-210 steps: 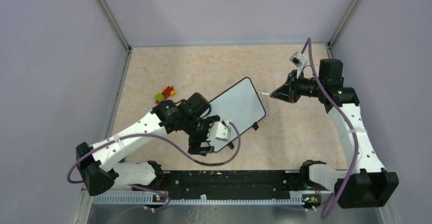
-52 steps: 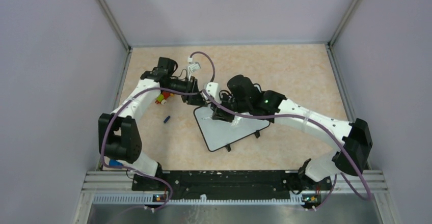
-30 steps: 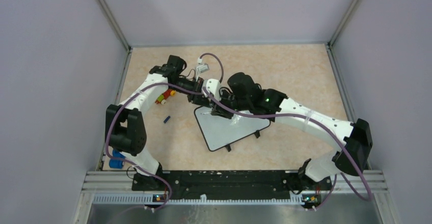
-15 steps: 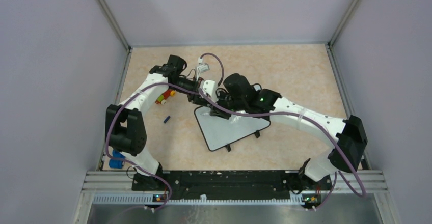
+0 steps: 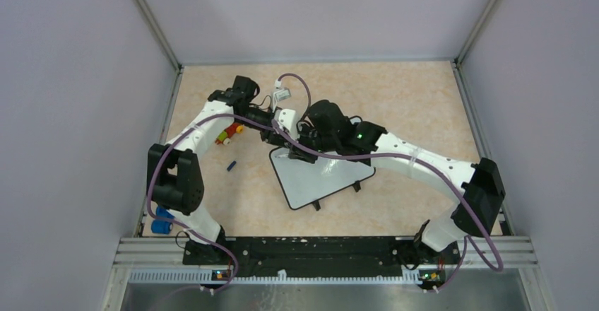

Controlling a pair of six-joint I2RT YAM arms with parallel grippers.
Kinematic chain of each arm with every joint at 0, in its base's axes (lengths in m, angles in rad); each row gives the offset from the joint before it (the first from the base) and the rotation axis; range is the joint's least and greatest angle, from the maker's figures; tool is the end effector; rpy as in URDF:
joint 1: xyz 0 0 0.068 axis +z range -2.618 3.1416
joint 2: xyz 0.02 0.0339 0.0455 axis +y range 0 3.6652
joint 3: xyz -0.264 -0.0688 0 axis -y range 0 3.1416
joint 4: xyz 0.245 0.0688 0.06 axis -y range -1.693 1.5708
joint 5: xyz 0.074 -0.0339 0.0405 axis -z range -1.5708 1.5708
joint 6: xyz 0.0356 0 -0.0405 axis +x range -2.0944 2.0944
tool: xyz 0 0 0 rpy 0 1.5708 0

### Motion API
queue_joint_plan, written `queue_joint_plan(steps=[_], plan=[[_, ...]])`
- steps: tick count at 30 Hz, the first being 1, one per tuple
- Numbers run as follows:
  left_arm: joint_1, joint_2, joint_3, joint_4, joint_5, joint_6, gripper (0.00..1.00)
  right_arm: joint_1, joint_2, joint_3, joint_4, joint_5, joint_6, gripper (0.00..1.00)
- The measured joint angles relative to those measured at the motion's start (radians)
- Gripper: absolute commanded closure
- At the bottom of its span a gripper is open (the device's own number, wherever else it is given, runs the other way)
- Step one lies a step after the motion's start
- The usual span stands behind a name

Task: Write a sentence on the whiteboard

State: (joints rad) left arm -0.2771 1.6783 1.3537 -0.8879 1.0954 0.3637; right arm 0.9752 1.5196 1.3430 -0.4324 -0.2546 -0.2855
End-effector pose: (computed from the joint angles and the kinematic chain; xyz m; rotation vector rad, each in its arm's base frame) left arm 0.3100 -0.1211 0.2701 0.9997 2.1774 -1.4325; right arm 0.1873 0.2924 0.3311 -1.4355 1.7146 0.6623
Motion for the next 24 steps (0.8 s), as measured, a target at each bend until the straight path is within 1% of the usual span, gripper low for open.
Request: queue_joint_plan(steps=[24], plan=[[0.000,0.000,0.001,-0.003,-0.001,0.006,0.99,0.000,0.014,0.005,0.022,0.029,-0.002,1.00]])
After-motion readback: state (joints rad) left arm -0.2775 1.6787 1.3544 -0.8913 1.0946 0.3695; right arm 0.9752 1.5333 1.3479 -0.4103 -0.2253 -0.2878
